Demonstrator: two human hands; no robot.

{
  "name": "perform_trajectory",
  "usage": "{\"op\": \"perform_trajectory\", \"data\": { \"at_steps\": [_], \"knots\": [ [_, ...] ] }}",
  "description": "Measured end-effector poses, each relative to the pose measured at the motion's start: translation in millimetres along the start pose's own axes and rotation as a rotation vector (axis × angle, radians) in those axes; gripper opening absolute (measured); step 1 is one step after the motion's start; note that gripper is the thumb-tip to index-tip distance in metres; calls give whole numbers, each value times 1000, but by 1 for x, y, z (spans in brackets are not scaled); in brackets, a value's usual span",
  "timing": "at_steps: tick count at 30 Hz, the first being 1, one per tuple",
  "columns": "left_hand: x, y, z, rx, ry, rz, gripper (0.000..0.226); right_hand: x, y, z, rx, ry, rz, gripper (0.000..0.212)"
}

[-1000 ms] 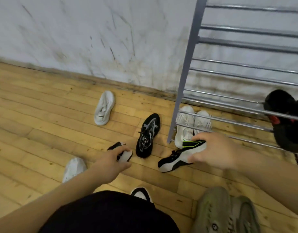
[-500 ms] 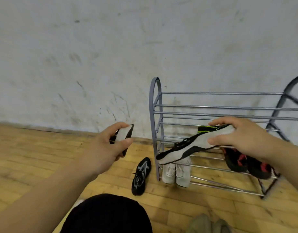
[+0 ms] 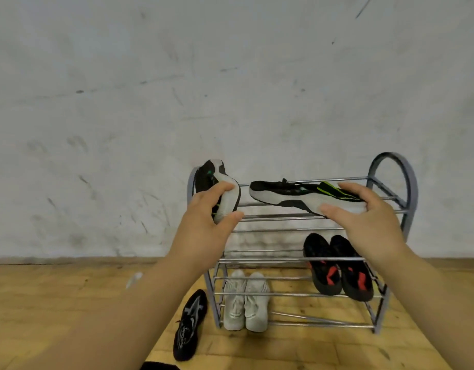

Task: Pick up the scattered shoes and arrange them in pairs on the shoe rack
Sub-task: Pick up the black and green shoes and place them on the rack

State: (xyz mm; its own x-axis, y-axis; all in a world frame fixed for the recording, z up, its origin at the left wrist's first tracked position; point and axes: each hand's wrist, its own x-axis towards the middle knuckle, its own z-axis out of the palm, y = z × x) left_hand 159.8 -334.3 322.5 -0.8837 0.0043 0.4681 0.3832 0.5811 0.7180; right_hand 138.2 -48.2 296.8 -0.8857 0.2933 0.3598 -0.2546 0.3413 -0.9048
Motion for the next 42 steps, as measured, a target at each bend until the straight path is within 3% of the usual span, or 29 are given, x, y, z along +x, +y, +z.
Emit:
{"op": "perform_trajectory", "data": {
  "at_steps": [3, 9, 15, 21, 28, 34, 39, 42],
  "knots": [
    [24, -7, 32, 0, -12, 37, 43, 16, 18, 9, -64, 106, 14, 62],
    [48, -43, 74, 175, -44, 140, 44, 43, 40, 49, -104, 148, -7, 60],
    [69, -64, 82, 174, -30, 179, 48, 46, 62, 82, -236, 17, -35, 65],
    [76, -68, 80, 114, -64, 165, 47, 37, 67, 75, -316, -270, -13, 80],
    [67, -49, 91, 59, -104, 222, 49, 43, 64, 70, -169, -276, 53, 57],
    [62, -29, 96, 158, -148, 301, 50, 54, 46, 51, 97, -169, 174, 43],
    [60, -4, 108, 359, -217, 521, 52, 65, 27, 26, 340, -246, 152, 36],
    [57, 6, 123, 474, -257, 672, 55, 66, 20, 11, 402, -270, 116, 45]
  ]
}}
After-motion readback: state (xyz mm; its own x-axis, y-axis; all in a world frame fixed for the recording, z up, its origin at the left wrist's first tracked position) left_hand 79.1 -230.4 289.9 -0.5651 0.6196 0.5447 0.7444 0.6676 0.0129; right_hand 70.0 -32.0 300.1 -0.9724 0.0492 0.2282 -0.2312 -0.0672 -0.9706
